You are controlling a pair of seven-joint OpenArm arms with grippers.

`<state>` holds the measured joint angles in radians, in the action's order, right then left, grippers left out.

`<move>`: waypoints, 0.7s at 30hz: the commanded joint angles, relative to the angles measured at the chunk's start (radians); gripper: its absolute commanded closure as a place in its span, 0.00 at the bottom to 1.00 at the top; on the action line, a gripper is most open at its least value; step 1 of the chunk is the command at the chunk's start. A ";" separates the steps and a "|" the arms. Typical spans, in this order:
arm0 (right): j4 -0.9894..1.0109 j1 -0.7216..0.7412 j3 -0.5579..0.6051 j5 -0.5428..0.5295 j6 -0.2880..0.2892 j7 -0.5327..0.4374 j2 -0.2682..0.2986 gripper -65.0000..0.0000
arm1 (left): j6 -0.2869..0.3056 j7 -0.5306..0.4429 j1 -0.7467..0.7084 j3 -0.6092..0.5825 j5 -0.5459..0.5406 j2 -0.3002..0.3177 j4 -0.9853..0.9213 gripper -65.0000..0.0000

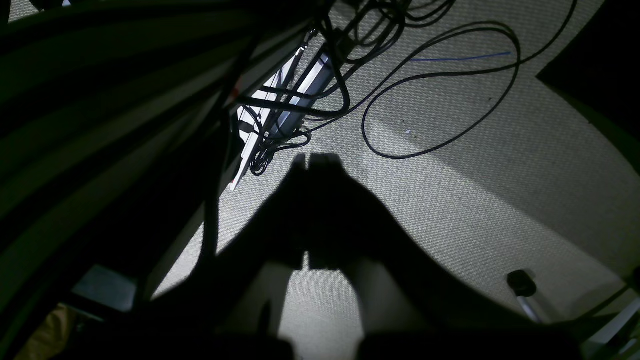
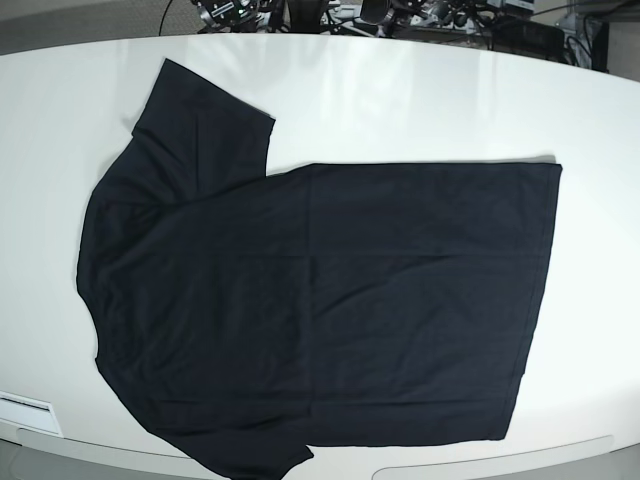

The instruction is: Fold the T-shirt properly

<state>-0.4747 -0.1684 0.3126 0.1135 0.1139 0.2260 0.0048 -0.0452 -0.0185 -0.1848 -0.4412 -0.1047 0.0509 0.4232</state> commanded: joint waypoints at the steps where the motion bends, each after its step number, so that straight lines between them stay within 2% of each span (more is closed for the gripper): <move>1: -0.009 0.000 0.002 0.000 0.006 -0.004 -0.002 1.00 | 0.000 -0.010 0.000 -0.002 0.000 -0.003 0.007 1.00; 21: -0.009 0.000 0.002 0.000 0.029 0.003 -0.002 1.00 | 0.009 0.013 -0.001 -0.002 0.004 0.002 0.007 1.00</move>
<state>-0.4767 -0.1684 0.3126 0.1162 0.1322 0.2333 0.0051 -0.0422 0.0006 -0.1848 -0.4412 -0.1040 0.0528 0.4240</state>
